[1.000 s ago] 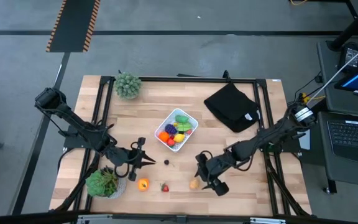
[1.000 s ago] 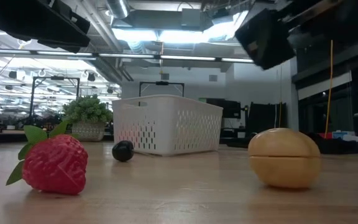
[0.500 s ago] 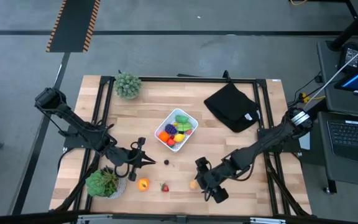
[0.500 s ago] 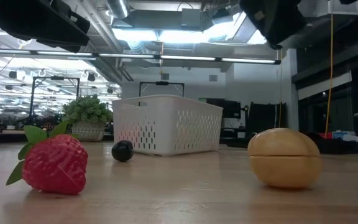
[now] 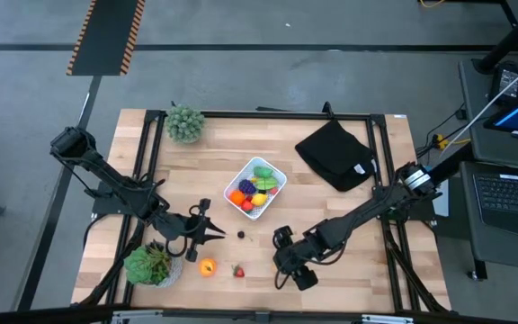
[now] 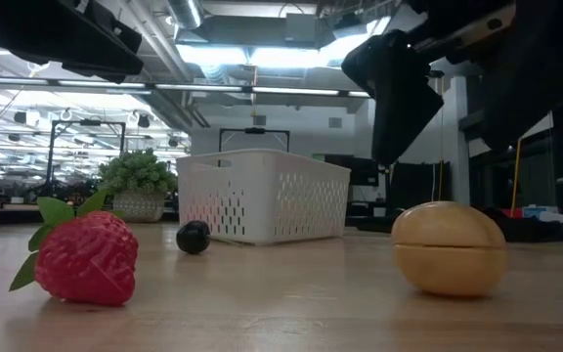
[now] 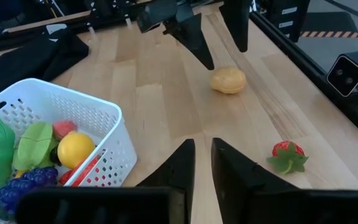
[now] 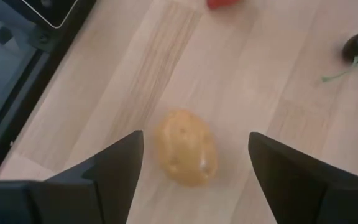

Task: Pick and placing Produce into tupperware
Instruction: Put the potato into the white bin

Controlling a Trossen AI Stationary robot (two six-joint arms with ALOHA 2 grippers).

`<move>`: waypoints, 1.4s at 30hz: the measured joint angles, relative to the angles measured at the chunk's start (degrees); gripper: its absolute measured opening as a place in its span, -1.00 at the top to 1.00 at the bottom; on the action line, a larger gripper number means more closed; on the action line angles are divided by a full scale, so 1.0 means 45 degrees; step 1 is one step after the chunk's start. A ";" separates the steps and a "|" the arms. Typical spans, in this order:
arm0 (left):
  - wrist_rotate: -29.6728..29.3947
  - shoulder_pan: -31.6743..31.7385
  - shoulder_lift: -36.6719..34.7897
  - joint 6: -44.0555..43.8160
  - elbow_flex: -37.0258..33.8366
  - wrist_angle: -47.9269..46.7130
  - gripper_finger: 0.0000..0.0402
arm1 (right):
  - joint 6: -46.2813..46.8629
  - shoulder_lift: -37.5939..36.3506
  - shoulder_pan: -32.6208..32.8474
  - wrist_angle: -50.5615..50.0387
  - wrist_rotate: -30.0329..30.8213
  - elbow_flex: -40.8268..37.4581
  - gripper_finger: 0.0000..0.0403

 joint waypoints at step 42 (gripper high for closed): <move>0.0000 0.0015 0.0004 -0.0238 0.0004 -0.0033 0.59 | -0.0368 0.1191 0.0034 0.0272 0.0010 -0.0034 -0.45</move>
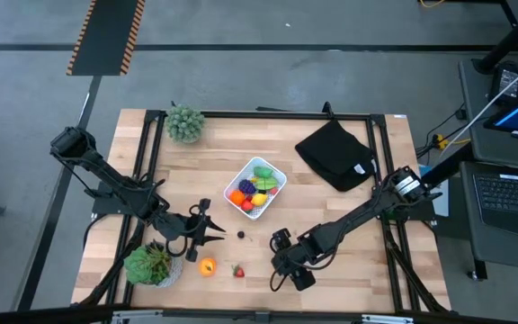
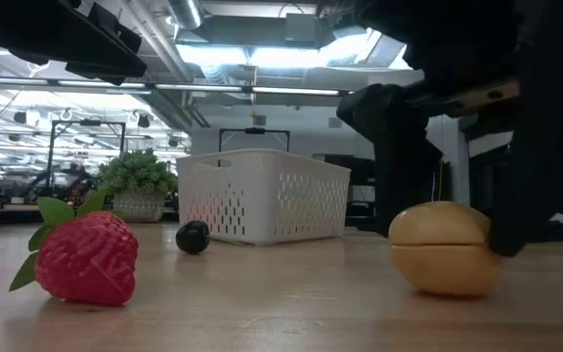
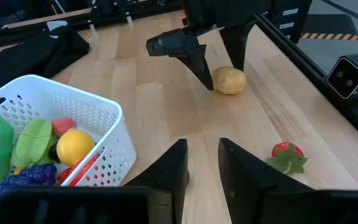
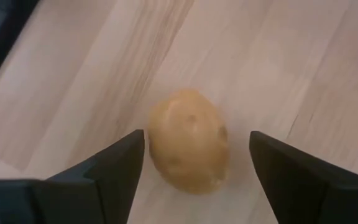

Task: Pick and placing Produce into tupperware
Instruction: Put the potato into the white bin

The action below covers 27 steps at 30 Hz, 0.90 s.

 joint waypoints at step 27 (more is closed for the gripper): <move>0.0000 0.0000 0.0000 0.0005 0.0000 -0.0117 0.89 | 0.0733 0.0639 0.0005 0.0761 -0.0015 0.0007 -0.37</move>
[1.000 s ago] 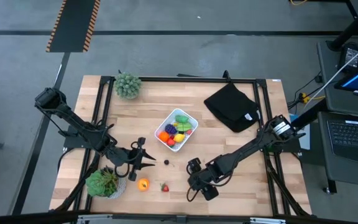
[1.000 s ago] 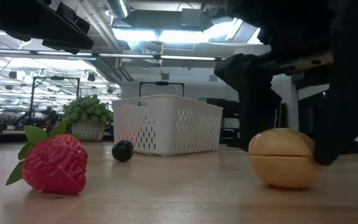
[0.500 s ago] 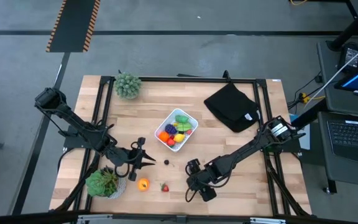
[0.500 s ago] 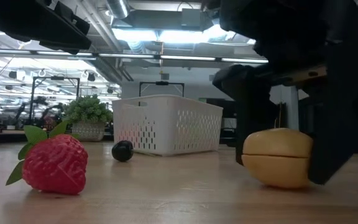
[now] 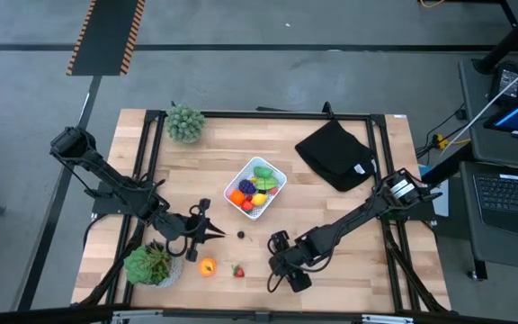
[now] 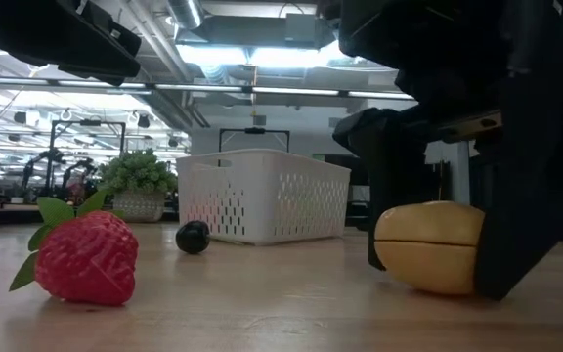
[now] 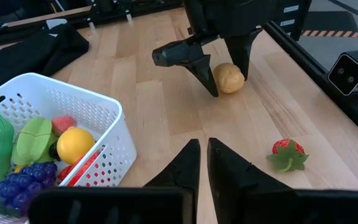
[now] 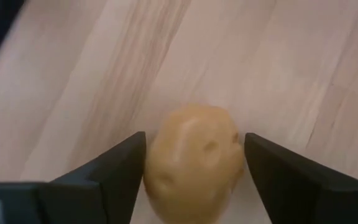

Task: Pick and placing Produce into tupperware
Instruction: Put the potato into the white bin

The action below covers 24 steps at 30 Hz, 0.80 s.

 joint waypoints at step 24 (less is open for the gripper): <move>-0.0005 0.0000 0.0000 0.0049 0.0000 -0.0041 0.84 | 0.1251 0.0051 -0.0470 0.0038 -0.0195 0.0003 -0.04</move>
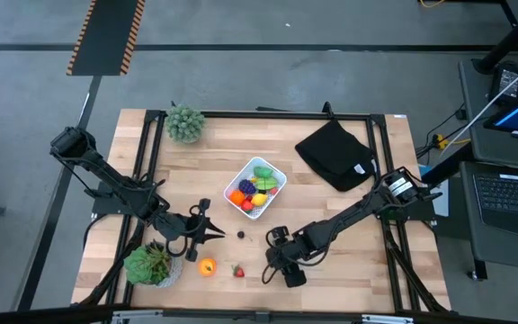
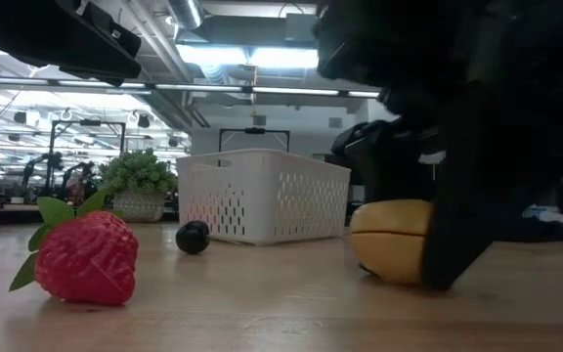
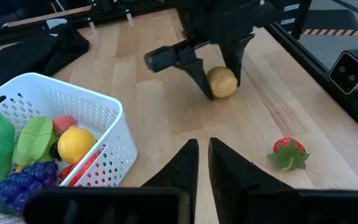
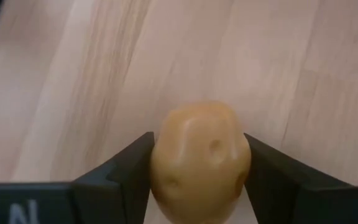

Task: Pick and placing Produce into tupperware
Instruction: Put the potato into the white bin

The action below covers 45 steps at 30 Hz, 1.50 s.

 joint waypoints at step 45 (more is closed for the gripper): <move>0.8152 0.8091 -0.0053 0.3047 0.0005 0.2349 0.88 | -0.2635 -0.7300 -0.5159 1.0196 -0.1856 -0.8049 -0.04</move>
